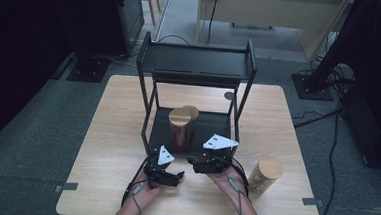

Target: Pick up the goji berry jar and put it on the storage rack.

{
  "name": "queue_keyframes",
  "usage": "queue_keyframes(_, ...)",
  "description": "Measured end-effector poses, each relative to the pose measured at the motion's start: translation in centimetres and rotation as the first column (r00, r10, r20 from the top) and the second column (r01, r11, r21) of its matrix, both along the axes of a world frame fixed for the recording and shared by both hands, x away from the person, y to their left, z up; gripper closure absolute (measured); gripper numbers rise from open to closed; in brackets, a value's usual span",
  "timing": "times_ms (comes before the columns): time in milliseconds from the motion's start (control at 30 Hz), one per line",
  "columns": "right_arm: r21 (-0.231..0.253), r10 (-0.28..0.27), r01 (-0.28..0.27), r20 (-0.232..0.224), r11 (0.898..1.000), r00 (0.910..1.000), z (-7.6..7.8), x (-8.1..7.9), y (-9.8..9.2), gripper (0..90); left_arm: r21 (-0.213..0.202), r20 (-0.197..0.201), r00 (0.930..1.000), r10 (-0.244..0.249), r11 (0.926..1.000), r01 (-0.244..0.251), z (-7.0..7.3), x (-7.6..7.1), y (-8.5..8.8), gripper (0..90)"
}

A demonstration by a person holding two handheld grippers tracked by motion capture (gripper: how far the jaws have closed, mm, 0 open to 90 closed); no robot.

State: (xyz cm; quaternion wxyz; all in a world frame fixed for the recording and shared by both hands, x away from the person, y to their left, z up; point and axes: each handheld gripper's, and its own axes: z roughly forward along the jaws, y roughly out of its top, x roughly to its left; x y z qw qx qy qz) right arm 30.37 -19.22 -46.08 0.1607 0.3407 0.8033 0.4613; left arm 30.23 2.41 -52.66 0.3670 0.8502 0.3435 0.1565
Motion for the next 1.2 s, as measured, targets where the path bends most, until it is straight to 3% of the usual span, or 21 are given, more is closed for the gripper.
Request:
queue_keyframes(433,-0.007,0.007,-0.007,0.001,1.0,1.0,-0.2,-0.9,-0.8,23.4,0.0,0.0,1.0,-0.003,1.0,0.003,0.0,-0.1,-0.1,10.2)
queue_keyframes(867,0.013,-0.009,0.009,-0.006,1.0,0.9999,0.6,-2.1,-2.5,22.7,0.0,0.0,1.0,-0.007,1.0,0.007,0.0,-0.1,-0.1,10.2)
queue_keyframes(1200,-0.009,-0.01,0.01,0.001,1.0,0.9999,1.5,-2.9,-3.0,22.7,0.001,-0.001,0.9999,-0.011,0.9999,0.011,0.0,-0.2,-0.1,10.2)
